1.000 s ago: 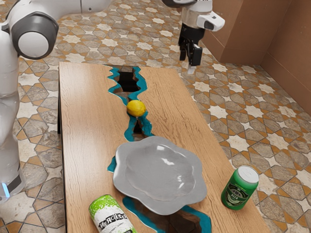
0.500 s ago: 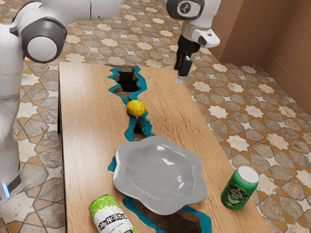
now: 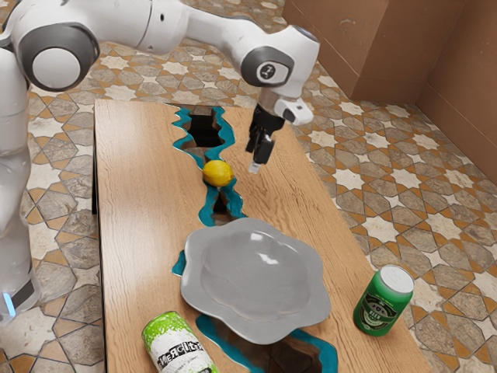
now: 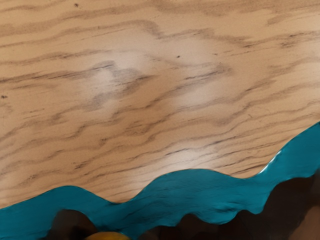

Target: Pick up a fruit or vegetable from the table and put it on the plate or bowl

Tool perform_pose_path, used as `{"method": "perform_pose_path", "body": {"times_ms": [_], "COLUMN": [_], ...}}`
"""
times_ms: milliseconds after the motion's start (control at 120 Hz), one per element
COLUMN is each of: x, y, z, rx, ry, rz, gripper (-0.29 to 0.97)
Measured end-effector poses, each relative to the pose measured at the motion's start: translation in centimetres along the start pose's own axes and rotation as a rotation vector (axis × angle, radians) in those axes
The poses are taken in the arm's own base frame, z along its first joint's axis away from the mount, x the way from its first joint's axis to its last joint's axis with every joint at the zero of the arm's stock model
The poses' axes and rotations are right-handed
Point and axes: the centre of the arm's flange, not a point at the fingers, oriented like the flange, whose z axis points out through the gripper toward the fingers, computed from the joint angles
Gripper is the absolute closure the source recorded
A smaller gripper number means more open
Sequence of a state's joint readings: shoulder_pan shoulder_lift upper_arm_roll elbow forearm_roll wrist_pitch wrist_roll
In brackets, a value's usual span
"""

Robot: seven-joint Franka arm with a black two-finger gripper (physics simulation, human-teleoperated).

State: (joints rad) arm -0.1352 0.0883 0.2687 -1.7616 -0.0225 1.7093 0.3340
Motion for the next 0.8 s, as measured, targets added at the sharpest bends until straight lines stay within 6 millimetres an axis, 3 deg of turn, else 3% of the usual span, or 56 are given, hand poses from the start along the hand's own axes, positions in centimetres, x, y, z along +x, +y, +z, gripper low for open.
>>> {"method": "perform_pose_path", "body": {"times_ms": [108,283,483,800], "x": [0.6,2.2,4.3,-3.8], "y": [0.2,0.3,-0.2,-1.0], "z": [3.0,3.5,4.9,3.3], "rx": [0.047,0.134,0.107,0.080], "ry": [0.023,0.095,0.192,0.259], "rz": [0.062,0.161,0.174,0.191], "gripper": [0.01,0.01,0.01,0.01]}}
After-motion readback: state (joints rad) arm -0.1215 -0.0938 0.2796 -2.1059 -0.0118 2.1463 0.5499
